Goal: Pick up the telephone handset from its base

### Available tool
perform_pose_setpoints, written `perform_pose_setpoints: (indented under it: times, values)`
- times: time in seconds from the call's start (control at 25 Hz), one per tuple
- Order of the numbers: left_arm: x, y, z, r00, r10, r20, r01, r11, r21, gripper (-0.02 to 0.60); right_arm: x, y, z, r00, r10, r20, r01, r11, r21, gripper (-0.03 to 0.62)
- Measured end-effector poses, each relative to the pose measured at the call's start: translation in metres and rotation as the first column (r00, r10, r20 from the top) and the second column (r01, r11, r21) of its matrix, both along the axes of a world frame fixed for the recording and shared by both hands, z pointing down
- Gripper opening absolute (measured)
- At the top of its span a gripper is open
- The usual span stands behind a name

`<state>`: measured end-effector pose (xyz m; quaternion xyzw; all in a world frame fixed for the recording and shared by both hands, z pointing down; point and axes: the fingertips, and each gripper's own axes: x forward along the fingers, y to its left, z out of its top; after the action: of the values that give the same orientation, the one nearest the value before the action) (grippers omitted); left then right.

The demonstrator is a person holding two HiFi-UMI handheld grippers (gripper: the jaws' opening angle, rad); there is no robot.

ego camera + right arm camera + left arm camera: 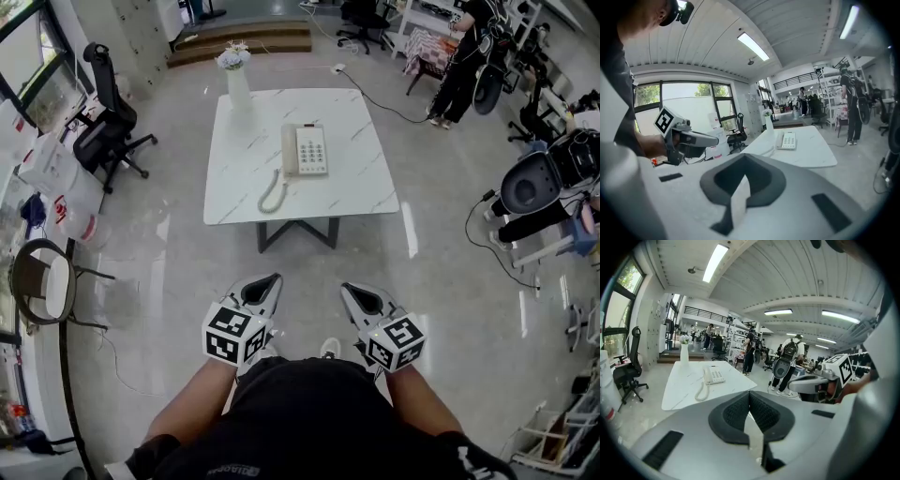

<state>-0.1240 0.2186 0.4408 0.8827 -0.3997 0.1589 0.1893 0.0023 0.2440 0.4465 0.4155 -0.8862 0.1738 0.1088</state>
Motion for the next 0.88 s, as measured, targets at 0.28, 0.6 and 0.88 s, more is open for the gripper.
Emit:
perform_pose_setpoints:
  times: [0.28, 0.6, 0.88]
  values:
    - [0.003, 0.000, 0.000, 1.000, 0.002, -0.006, -0.002, 1.000, 0.006, 0.002, -0.002, 0.001, -0.001, 1.000, -0.013, 0.005, 0.013, 1.000, 0.002, 0.000]
    - [0.006, 0.002, 0.001, 1.000, 0.003, -0.004, -0.003, 1.000, 0.002, 0.002, -0.009, 0.007, -0.008, 0.998, -0.052, 0.039, 0.052, 0.999, 0.014, 0.000]
    - [0.016, 0.003, 0.004, 1.000, -0.005, 0.004, 0.005, 1.000, 0.006, 0.002, 0.007, 0.005, -0.003, 0.999, -0.036, 0.033, 0.035, 0.999, 0.022, 0.002]
